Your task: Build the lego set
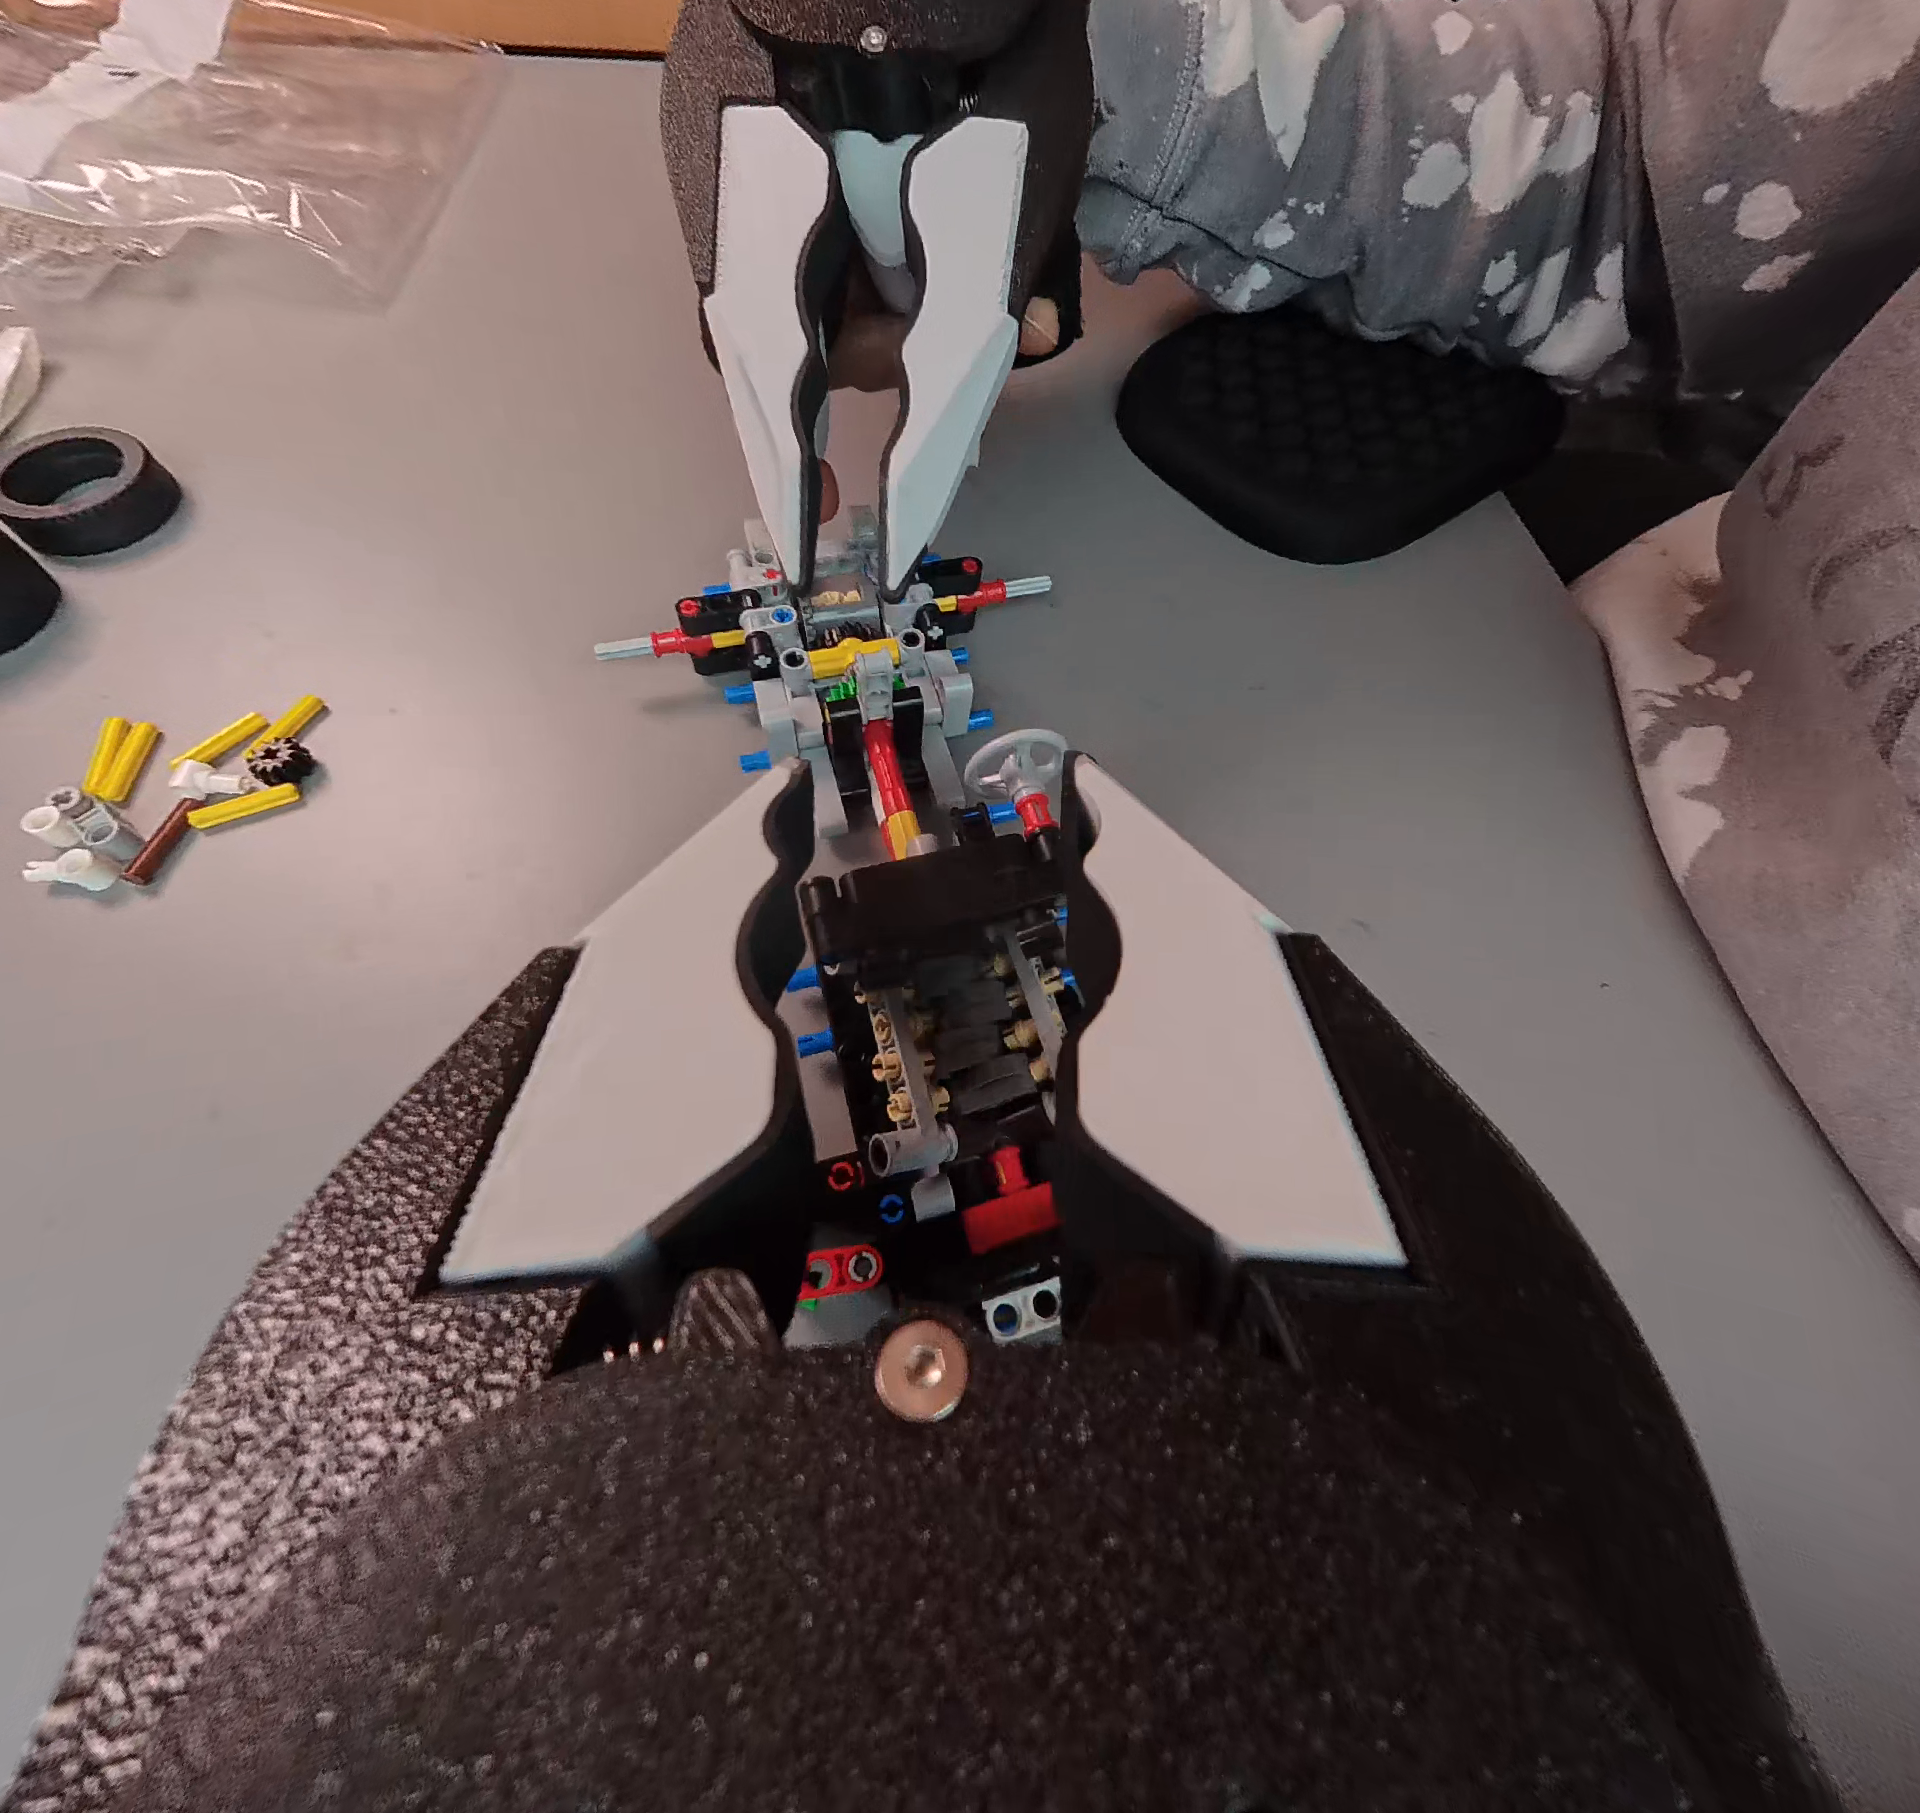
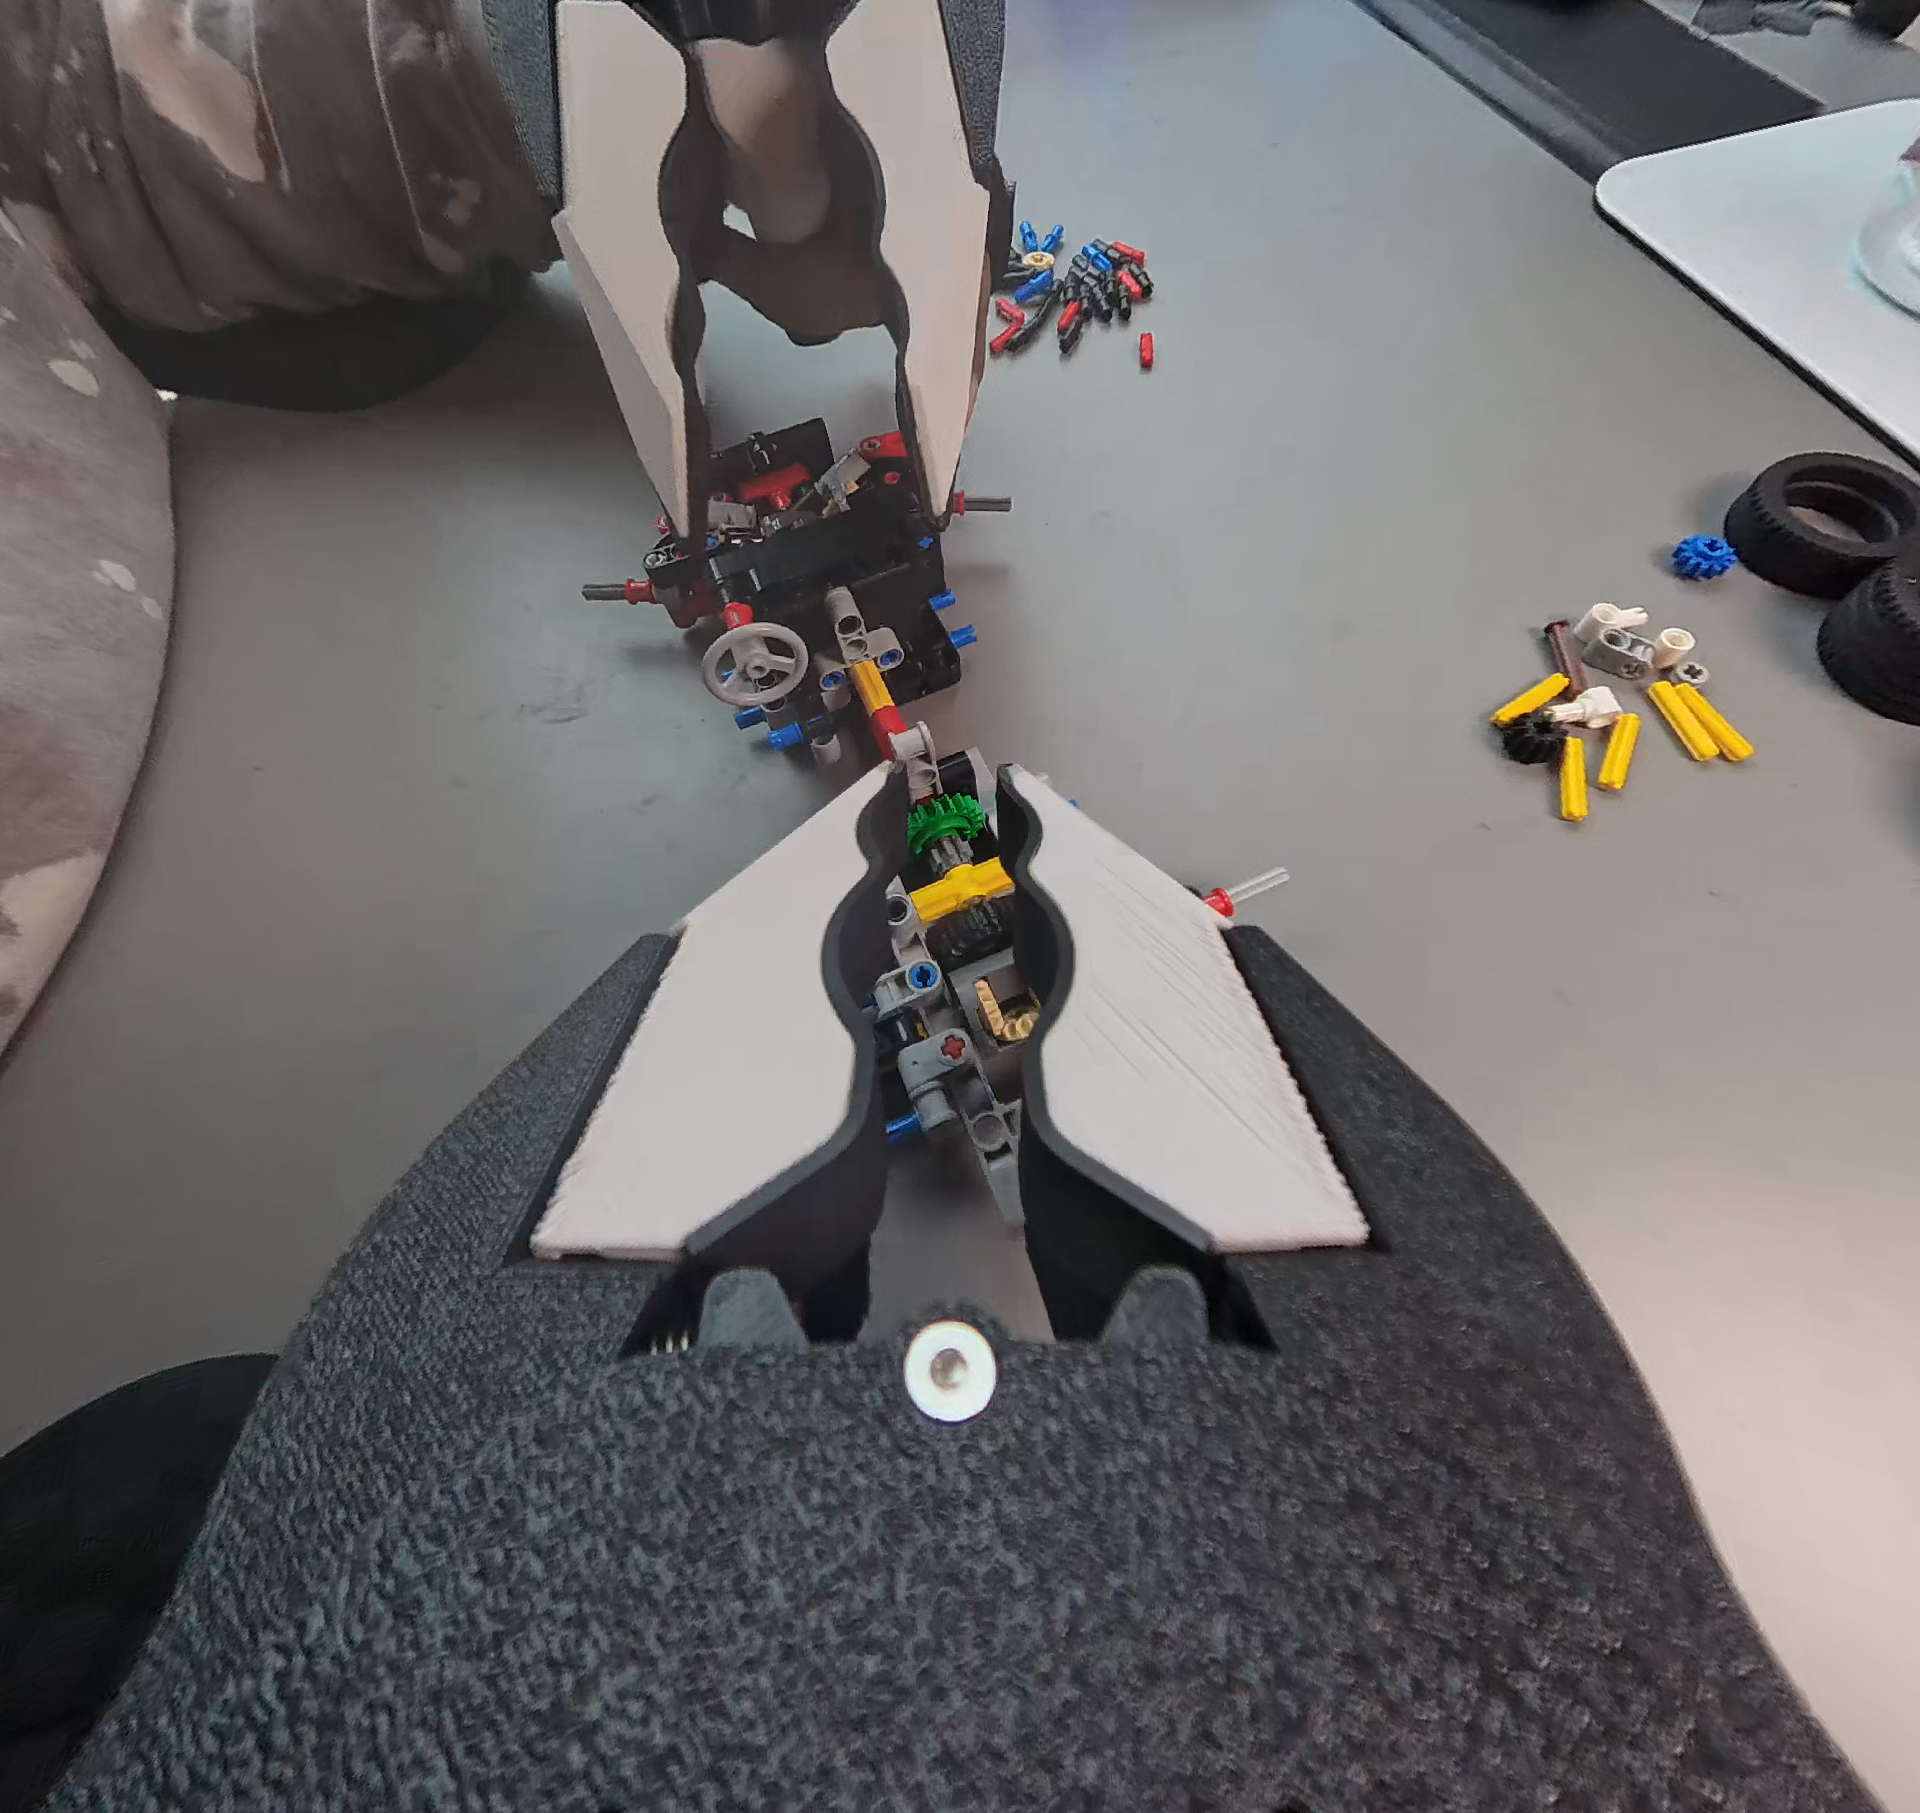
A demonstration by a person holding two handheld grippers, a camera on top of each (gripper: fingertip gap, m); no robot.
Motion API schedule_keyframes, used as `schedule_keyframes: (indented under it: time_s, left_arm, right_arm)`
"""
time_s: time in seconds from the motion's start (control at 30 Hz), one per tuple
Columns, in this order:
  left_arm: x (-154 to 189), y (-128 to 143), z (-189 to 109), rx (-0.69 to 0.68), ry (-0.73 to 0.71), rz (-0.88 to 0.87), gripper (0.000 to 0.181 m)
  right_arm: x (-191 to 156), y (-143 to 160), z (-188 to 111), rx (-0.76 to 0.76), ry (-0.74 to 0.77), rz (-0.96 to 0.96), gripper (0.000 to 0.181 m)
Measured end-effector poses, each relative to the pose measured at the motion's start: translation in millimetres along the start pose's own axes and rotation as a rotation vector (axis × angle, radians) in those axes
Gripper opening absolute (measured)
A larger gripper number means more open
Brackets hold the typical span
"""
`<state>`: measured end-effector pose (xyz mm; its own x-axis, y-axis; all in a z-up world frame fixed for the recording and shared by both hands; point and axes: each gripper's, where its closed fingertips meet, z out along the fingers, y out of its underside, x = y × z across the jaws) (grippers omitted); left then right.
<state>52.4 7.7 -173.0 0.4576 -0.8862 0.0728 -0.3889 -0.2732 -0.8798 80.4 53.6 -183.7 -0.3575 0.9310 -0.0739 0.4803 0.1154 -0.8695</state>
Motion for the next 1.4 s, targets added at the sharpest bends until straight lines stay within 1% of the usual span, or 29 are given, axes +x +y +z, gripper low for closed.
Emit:
schedule_keyframes:
  time_s: [0.1, 0.23, 0.3, 0.47, 0.57, 0.67, 0.77, 0.97, 1.1, 1.27, 1.33, 1.4]
  left_arm:
    - [2, 3, -1, -0.027, 0.019, -0.018, 0.063]
    - [-3, 9, -1, -0.064, -0.008, -0.037, 0.085]
    - [-2, 14, 2, -0.097, -0.009, -0.041, 0.09]
    - [1, 30, 12, -0.191, -0.008, -0.021, 0.089]
    - [1, 38, 13, -0.241, -0.019, 0.03, 0.072]
    - [-2, 41, 10, -0.268, -0.044, 0.046, 0.066]
    - [-4, 44, 4, -0.288, -0.055, 0.062, 0.065]
    - [-3, 47, -9, -0.281, -0.045, 0.045, 0.065]
    - [6, 46, -18, -0.26, -0.026, 0.026, 0.065]
    - [18, 43, -33, -0.223, -0.038, 0.018, 0.065]
    - [20, 47, -36, -0.222, -0.056, 0.022, 0.065]
    - [22, 57, -36, -0.234, -0.07, 0.019, 0.064]
  right_arm:
    - [-2, 3, 5, -0.019, 0.001, -0.019, 0.015]
    - [-7, 2, 13, -0.031, 0.005, -0.053, 0.015]
    - [-9, 3, 17, -0.051, 0.012, -0.075, 0.015]
    - [-10, 6, 25, -0.082, 0.032, -0.1, 0.011]
    - [-9, 7, 27, -0.093, 0.048, -0.117, 0.008]
    - [-10, 6, 29, -0.094, 0.052, -0.122, 0.008]
    - [-10, 2, 34, -0.092, 0.071, -0.127, 0.007]
    - [-13, -8, 41, -0.083, 0.102, -0.109, 0.007]
    - [-22, -15, 46, -0.059, 0.08, -0.095, 0.007]
    - [-35, -26, 53, -0.01, 0.051, -0.107, 0.007]
    - [-38, -26, 58, -0.01, 0.051, -0.121, 0.008]
    - [-38, -19, 64, -0.041, 0.054, -0.128, 0.008]
